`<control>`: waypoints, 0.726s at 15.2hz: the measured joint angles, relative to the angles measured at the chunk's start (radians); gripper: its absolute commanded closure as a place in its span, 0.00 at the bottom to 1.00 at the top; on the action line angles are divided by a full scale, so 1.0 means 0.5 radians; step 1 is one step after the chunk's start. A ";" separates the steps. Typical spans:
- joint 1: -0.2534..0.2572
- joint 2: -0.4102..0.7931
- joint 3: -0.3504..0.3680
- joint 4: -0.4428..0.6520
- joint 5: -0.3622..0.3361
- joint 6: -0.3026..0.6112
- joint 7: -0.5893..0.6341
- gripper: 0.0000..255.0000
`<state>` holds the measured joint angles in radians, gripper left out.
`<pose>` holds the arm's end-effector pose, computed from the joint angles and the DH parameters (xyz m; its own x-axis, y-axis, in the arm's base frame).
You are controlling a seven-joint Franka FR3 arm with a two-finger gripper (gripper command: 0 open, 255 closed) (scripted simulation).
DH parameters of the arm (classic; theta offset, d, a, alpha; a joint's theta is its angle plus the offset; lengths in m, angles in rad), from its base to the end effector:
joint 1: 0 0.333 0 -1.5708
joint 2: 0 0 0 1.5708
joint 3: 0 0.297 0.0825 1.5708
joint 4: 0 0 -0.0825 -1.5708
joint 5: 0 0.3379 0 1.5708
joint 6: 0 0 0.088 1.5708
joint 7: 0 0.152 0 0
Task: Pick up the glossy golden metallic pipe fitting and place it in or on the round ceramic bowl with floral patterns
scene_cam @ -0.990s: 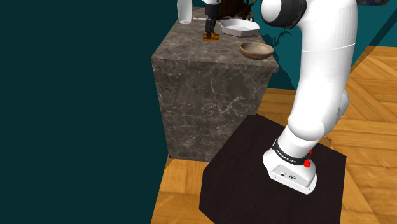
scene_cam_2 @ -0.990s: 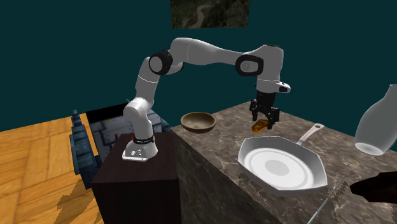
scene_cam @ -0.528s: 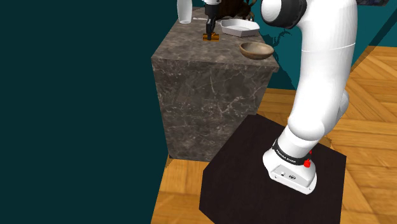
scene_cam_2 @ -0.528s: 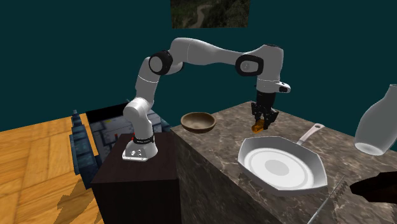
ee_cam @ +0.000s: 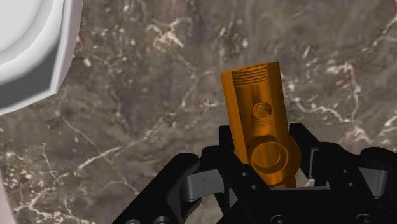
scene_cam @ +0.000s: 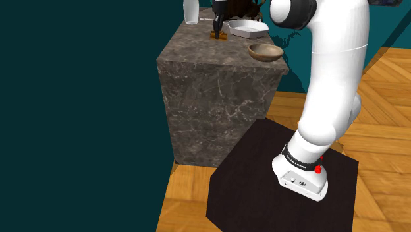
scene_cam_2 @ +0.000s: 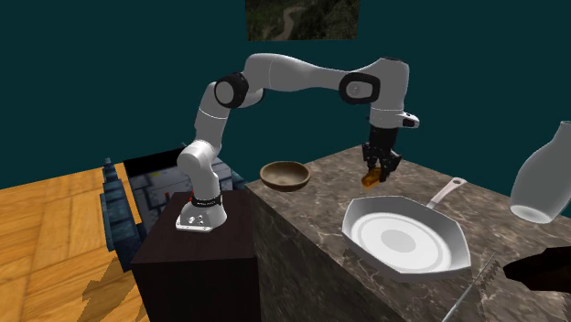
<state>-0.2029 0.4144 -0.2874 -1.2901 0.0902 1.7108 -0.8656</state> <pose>0.5732 -0.2581 0.4648 0.9257 0.3783 -0.0045 0.3783 -0.9251 0.0330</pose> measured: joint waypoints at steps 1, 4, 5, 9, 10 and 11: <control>-0.002 0.005 0.000 0.032 0.001 -0.027 0.001 1.00; -0.013 0.023 -0.001 0.141 0.005 -0.118 -0.001 1.00; -0.016 0.023 -0.002 0.172 0.006 -0.148 -0.001 1.00; -0.032 0.055 -0.002 0.321 0.014 -0.266 -0.004 1.00; -0.042 0.077 -0.002 0.390 0.020 -0.312 -0.006 1.00; -0.049 0.085 -0.003 0.431 0.022 -0.344 -0.009 1.00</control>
<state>-0.2273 0.4571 -0.2888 -1.0749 0.1013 1.5386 -0.8699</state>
